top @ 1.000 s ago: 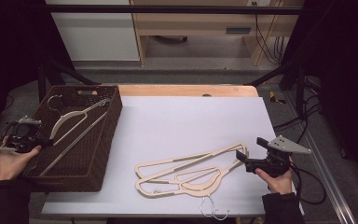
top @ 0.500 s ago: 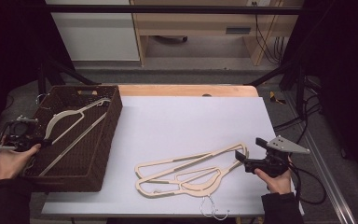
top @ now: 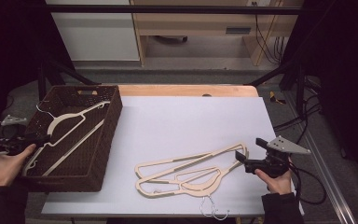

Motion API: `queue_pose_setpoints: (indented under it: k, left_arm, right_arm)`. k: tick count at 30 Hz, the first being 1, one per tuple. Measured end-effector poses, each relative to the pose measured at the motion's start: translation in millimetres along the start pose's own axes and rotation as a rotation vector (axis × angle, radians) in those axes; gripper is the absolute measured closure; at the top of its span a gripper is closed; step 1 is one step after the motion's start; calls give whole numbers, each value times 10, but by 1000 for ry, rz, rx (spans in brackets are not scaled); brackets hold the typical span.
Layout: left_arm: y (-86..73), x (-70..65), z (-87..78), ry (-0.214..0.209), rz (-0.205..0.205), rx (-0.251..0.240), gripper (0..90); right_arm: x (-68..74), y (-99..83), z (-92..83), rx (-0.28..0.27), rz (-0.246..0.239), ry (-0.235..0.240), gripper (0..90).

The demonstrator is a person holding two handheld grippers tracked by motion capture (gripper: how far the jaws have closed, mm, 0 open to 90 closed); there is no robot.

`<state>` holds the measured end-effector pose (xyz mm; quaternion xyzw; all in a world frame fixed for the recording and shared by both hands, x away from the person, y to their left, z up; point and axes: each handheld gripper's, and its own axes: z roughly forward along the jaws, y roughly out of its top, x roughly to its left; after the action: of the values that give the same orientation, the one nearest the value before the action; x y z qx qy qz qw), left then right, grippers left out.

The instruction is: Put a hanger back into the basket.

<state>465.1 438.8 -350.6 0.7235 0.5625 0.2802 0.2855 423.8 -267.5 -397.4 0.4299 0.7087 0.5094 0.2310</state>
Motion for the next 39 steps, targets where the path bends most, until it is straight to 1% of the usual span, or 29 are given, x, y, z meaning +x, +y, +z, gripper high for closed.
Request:
queue_pose_setpoints:
  k: [1,2,3,4,6,7,8,9,10,12,13,15,16,17,18,19,21,23,25,26,27,28,31,34,35,36,37,39]
  left_arm:
    - [10,-60,-53,-14,-8,-48,407]
    - [18,-96,-90,-24,-8,-74,378]
    - [28,-144,-135,-38,-6,-113,367]
    - [38,-187,-167,-50,-5,-140,345]
    - [69,-318,-266,-77,16,-214,305]
    - [78,-366,-297,-90,19,-240,290]
    - [90,-429,-340,-113,24,-270,275]
    - [100,-518,-385,-145,26,-316,261]
    - [109,-591,-418,-169,30,-347,242]
    - [119,-726,-464,-204,45,-389,207]
    - [124,-830,-482,-223,56,-415,183]
    - [130,-979,-494,-248,74,-441,137]
    - [129,-1081,-493,-270,85,-459,127]
    - [128,-1138,-491,-284,93,-465,113]
    - [123,-1266,-480,-317,109,-474,101]
    - [122,-1341,-470,-330,118,-480,89]
    - [118,-1476,-448,-354,144,-473,75]
    - [105,-1617,-426,-375,163,-479,69]
    - [92,-1723,-412,-392,172,-482,67]
    - [86,-1770,-405,-397,188,-485,66]
    - [86,-1770,-405,-397,188,-485,65]
    - [67,-1860,-388,-423,200,-484,65]
    - [30,-1972,-349,-472,224,-466,62]
    - [-29,-2074,-311,-513,231,-451,64]
    - [-29,-2074,-311,-513,231,-451,64]
    - [-53,-2108,-297,-526,231,-445,64]
    - [-104,-2173,-264,-544,243,-437,65]
    - [-147,-2240,-211,-553,262,-416,67]
  right_arm:
    - [0,1,-3,-2,0,-1,36]
    - [2,0,-5,-2,0,-2,36]
    - [5,0,-7,-2,0,-4,36]
    - [18,3,-7,-4,13,-3,36]
    - [23,2,-10,-5,13,-2,36]
    - [19,-1,-12,-8,0,1,37]
    - [22,-1,-11,-11,0,-1,36]
    - [25,-2,-13,-10,1,-1,36]
    - [29,-2,-14,-12,-2,1,36]
    - [37,0,-15,-13,1,2,37]
    - [45,1,-18,-13,3,5,37]
    - [54,4,-19,-17,-3,8,36]
    - [58,5,-19,-17,-3,9,37]
    - [60,5,-20,-18,-7,12,36]
    - [66,6,-20,-19,-4,15,36]
    - [76,7,-17,-19,-3,12,37]
    - [88,5,-14,-19,-3,15,39]
    - [98,1,-10,-17,-10,24,40]
    - [117,-2,-2,-12,-11,27,40]
    - [124,-2,1,-11,-14,28,41]
    - [137,-1,5,-12,-9,28,42]
    - [143,1,10,-14,-11,35,43]
    - [187,6,24,-14,-9,47,49]
    - [258,10,45,-6,-20,58,53]
    - [283,9,50,2,-34,69,53]
    - [315,11,60,10,-45,79,53]
    - [352,14,76,11,-53,89,56]
    - [430,13,111,17,-67,114,63]
